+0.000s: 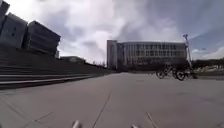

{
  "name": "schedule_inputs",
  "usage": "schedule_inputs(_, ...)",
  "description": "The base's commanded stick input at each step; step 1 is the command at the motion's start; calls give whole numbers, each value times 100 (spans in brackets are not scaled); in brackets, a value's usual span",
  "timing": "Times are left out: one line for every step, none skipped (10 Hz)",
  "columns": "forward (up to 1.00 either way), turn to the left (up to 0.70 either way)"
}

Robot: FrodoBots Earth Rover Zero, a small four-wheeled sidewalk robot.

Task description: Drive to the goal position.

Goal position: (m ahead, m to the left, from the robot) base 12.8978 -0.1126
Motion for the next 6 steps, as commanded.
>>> schedule_inputs(70, 0)
schedule_inputs(70, 0)
schedule_inputs(70, 0)
schedule_inputs(70, 0)
schedule_inputs(70, 0)
schedule_inputs(70, 0)
